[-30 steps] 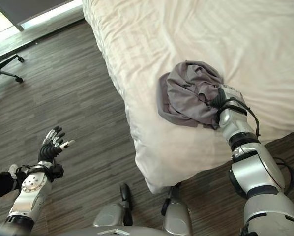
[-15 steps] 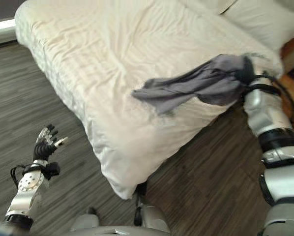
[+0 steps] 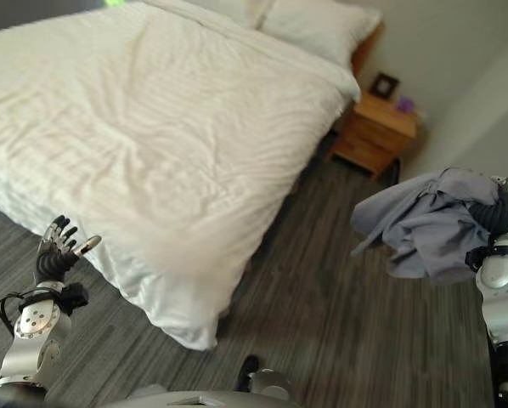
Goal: Pick up bed clothes into laundry basket.
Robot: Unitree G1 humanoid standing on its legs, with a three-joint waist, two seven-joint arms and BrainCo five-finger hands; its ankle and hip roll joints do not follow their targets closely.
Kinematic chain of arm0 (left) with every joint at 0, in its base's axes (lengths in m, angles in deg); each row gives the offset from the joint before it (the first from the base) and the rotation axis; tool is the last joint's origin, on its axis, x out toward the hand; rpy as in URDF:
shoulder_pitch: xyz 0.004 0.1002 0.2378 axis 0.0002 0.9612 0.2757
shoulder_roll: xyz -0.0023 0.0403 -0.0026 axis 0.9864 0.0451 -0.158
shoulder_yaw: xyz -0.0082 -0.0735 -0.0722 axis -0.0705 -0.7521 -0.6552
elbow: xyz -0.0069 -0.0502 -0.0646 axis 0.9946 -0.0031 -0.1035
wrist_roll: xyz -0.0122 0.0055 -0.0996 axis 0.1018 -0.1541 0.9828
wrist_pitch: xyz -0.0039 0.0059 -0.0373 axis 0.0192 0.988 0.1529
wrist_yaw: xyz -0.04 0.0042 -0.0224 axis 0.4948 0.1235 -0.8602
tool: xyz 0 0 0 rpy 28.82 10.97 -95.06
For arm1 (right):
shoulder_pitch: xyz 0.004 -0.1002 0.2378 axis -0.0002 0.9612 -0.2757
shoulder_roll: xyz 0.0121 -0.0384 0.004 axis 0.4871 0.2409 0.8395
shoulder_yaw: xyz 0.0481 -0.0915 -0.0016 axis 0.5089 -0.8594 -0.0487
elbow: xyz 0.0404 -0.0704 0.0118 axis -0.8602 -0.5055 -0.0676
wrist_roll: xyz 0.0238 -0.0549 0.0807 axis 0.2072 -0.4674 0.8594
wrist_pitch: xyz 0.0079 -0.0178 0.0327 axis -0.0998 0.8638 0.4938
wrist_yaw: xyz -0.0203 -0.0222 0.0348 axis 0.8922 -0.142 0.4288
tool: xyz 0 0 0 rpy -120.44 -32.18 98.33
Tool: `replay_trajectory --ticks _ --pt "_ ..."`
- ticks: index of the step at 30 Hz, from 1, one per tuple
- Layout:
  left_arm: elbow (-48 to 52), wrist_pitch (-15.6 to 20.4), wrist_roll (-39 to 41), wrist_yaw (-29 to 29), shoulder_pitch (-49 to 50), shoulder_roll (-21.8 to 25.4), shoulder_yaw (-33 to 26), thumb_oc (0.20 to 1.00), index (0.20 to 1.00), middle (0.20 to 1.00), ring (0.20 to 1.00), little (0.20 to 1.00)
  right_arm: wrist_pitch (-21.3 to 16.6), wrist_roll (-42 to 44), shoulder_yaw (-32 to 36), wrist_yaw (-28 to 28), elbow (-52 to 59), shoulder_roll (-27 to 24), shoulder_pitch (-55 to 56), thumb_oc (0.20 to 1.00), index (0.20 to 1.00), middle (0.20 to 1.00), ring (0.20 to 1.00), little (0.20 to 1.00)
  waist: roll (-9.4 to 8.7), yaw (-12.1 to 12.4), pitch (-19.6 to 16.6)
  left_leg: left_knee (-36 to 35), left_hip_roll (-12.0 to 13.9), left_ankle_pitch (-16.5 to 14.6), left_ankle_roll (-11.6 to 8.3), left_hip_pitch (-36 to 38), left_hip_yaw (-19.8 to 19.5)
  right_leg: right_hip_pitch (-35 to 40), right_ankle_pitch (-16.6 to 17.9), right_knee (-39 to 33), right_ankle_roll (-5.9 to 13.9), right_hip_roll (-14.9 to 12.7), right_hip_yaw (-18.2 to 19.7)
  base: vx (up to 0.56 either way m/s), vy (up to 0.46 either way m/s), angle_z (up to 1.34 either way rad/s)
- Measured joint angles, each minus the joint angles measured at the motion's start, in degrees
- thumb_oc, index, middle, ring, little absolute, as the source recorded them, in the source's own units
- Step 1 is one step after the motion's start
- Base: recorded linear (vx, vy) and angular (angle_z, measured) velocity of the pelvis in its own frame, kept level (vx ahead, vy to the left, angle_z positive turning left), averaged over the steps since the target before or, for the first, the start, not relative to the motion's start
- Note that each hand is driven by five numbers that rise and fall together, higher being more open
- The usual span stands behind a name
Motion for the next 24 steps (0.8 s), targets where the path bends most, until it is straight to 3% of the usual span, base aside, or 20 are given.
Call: replay_trajectory --ticks 1,2,4,5,6,7,8,9,10,12,13,14,16,18,19,20,21,22,23,24 --pt "4.6 0.6 0.0 -1.1 -0.2 -0.8 -1.3 1.000 1.000 1.000 1.000 1.000 0.1 0.0 0.0 -1.1 1.4 0.1 3.3 0.200 0.200 0.200 0.200 0.200 1.25 0.1 -0.3 -0.5 1.2 -0.1 -0.37 1.9 2.8 4.2 -4.9 9.4 0.58 -5.1 -2.6 -0.22 -0.142 -1.95" --pt "9.6 1.4 0.0 -2.2 -0.9 1.0 -2.8 1.000 1.000 1.000 1.000 1.000 -0.3 -0.1 -0.2 -1.0 2.5 0.3 3.2 0.200 0.200 0.200 0.200 0.200 0.75 0.0 -0.7 -0.5 2.6 0.5 -1.35 2.6 7.9 8.4 -7.3 11.1 3.96 -10.0 -4.0 -0.29 -0.179 -2.08" --pt "11.9 2.8 -0.2 -3.5 -1.5 4.3 -3.2 1.000 1.000 1.000 1.000 1.000 -0.5 -0.1 -2.1 -1.0 4.5 0.3 2.0 0.200 0.200 0.200 0.200 0.200 0.61 0.8 -0.8 -0.2 5.3 1.7 -3.05 3.2 13.6 11.7 -8.6 9.7 5.42 -13.2 -9.4 -0.24 -0.145 -1.74" --pt "12.1 3.0 -0.6 -3.9 -1.2 5.7 -3.2 1.000 1.000 1.000 1.000 1.000 -0.8 0.0 -3.7 -1.1 4.9 0.4 0.8 0.200 0.200 0.200 0.200 0.200 0.41 1.8 -0.9 0.4 6.5 1.9 -3.48 3.9 16.3 12.5 -7.7 8.7 4.32 -14.1 -13.5 -0.17 -0.127 -2.28" --pt "12.3 3.0 -2.2 -4.3 -0.2 7.8 -4.0 1.000 1.000 1.000 1.000 1.000 -2.0 0.0 -6.9 -1.3 6.2 0.4 -1.3 0.200 0.200 0.200 0.200 0.200 0.52 3.0 -1.3 2.2 9.7 2.2 -4.85 4.9 21.6 13.5 -6.5 5.5 2.78 -13.0 -20.9 -0.15 -0.181 -2.29" --pt "12.4 3.0 -2.4 -4.3 0.2 6.9 -3.7 1.000 1.000 1.000 1.000 1.000 -2.4 0.0 -7.6 -1.6 6.2 0.4 -1.8 0.200 0.200 0.200 0.200 0.200 1.44 2.2 -1.9 2.1 11.3 2.2 -5.31 5.5 22.3 12.6 -7.2 4.1 1.84 -10.8 -22.6 -0.12 -0.222 -2.10" --pt "12.4 3.0 -2.9 -4.3 0.6 5.9 -2.2 1.000 1.000 1.000 1.000 1.000 -2.3 0.0 -7.8 -1.7 6.2 0.4 -2.0 0.200 0.200 0.200 0.200 0.200 4.11 0.9 -3.2 1.7 12.7 1.8 -6.09 5.4 21.4 11.5 -8.2 3.0 -0.08 -8.8 -23.6 -0.13 -0.305 -1.36" --pt "12.8 3.0 -3.7 -4.1 1.3 5.6 -1.8 1.000 1.000 1.000 1.000 1.000 -2.4 0.1 -7.9 -1.8 6.2 0.3 -2.3 0.200 0.200 0.200 0.200 0.200 4.34 0.3 -3.5 0.1 13.1 3.1 -7.17 6.8 22.6 9.9 -9.4 3.9 -1.85 -8.2 -25.8 -0.11 -0.326 -1.42" --pt "13.3 3.3 -4.1 -3.9 2.1 5.9 -1.9 1.000 1.000 1.000 1.000 1.000 -2.4 0.1 -8.1 -2.0 6.3 0.5 -2.6 0.200 0.200 0.200 0.200 0.200 4.77 1.0 -3.9 -0.6 13.4 3.9 -8.83 8.1 24.9 8.9 -11.7 4.0 -3.29 -8.0 -25.6 -0.09 -0.252 -1.31" --pt "13.1 3.5 -4.1 -3.7 0.8 2.9 -1.0 1.000 1.000 1.000 1.000 1.000 -2.5 0.2 -7.6 -2.2 6.7 2.1 0.0 0.200 0.200 0.200 0.200 0.200 6.36 -1.0 -5.0 -0.1 15.2 5.2 -10.56 8.1 26.7 7.1 -14.1 3.9 -2.20 -5.9 -24.7 0.01 -0.274 -0.86" --pt "12.7 3.4 -4.1 -3.2 0.4 1.7 0.0 1.000 1.000 1.000 1.000 1.000 -2.3 0.5 -7.3 -2.9 6.7 3.3 1.2 0.200 0.200 0.200 0.200 0.200 6.55 -1.4 -5.2 -0.3 15.9 5.6 -10.39 8.7 26.9 6.3 -14.2 4.3 -2.53 -5.0 -23.2 0.04 -0.423 -0.75" --pt "12.2 3.4 -3.7 -2.1 -0.1 -0.4 2.4 1.000 1.000 1.000 1.000 1.000 -2.4 0.5 -7.4 -3.5 7.5 6.0 4.6 0.200 0.200 0.200 0.200 0.200 6.84 -3.0 -5.7 0.4 16.9 8.5 -11.35 8.9 26.4 4.5 -15.0 5.8 -3.73 -4.2 -21.6 0.09 -0.423 -0.95" --pt "8.3 3.2 -3.3 -1.0 0.7 -0.6 5.7 1.000 1.000 1.000 1.000 1.000 -2.6 0.4 -8.5 -4.5 9.5 11.4 7.2 0.200 0.200 0.200 0.200 0.200 6.55 -3.2 -6.0 4.5 19.0 10.5 -11.35 10.2 27.5 2.8 -15.8 5.2 -4.44 -2.2 -17.3 0.12 -0.278 -1.26" --pt "6.0 2.6 -3.3 -0.3 1.2 -0.6 8.0 1.000 1.000 1.000 1.000 1.000 -2.9 0.4 -10.7 -5.4 10.1 13.8 7.6 0.200 0.200 0.200 0.200 0.200 6.16 -1.1 -5.7 10.8 21.2 11.7 -11.43 9.9 24.3 1.9 -15.2 3.8 -6.51 -0.9 -11.7 0.11 -0.169 -1.41" --pt "5.8 2.5 -3.4 0.1 1.3 -1.1 9.2 1.000 1.000 1.000 1.000 1.000 -2.9 0.3 -11.5 -5.5 10.2 13.9 7.6 0.200 0.200 0.200 0.200 0.200 5.25 -1.4 -5.0 13.2 19.7 9.3 -13.10 7.5 16.8 1.7 -14.9 2.0 -8.03 0.1 -8.2 0.19 -0.149 -1.31" --pt "6.1 2.6 -3.4 0.2 1.8 -2.0 10.5 1.000 1.000 1.000 1.000 1.000 -2.9 0.1 -12.1 -5.6 10.5 14.1 7.6 0.200 0.200 0.200 0.200 0.200 4.86 -0.7 -4.7 12.3 13.8 4.4 -15.36 5.4 5.6 1.9 -13.0 -1.1 -9.19 0.3 -4.9 0.22 -0.124 -1.10" --pt "6.0 2.5 -3.4 0.4 1.8 -2.3 12.0 1.000 1.000 1.000 1.000 1.000 -3.0 -0.1 -12.2 -5.6 10.8 14.1 7.7 0.200 0.200 0.200 0.200 0.200 4.64 0.0 -4.4 10.5 9.9 3.2 -16.14 4.0 1.9 2.5 -11.1 -4.0 -8.70 0.5 -3.4 0.25 -0.163 -1.15" --pt "6.1 3.2 -3.4 0.3 1.8 -3.2 13.8 1.000 1.000 1.000 1.000 1.000 -3.2 -0.8 -12.9 -5.4 10.3 14.0 7.7 0.200 0.200 0.200 0.200 0.200 4.72 0.9 -4.0 9.2 4.3 1.6 -15.02 -0.2 -5.6 3.0 -9.7 -6.9 -8.38 1.0 -0.4 0.21 -0.078 -1.32" --pt "5.7 3.4 -3.4 0.3 1.4 -3.5 14.6 1.000 1.000 1.000 1.000 1.000 -3.1 -1.9 -14.4 -5.3 9.6 13.8 6.5 0.200 0.200 0.200 0.200 0.200 4.11 2.9 -3.2 7.7 1.6 0.8 -14.00 -1.6 -7.8 2.2 -9.7 -7.0 -8.20 0.6 2.9 0.23 -0.041 -1.26" --pt "5.6 3.4 -3.3 0.4 1.4 -3.6 15.1 1.000 1.000 1.000 1.000 1.000 -3.1 -2.4 -15.6 -5.4 9.3 13.6 5.8 0.200 0.200 0.200 0.200 0.200 4.00 3.6 -2.8 7.5 0.9 1.0 -13.51 -3.2 -7.1 2.0 -9.6 -7.3 -8.26 0.7 3.1 0.40 0.011 -1.51"
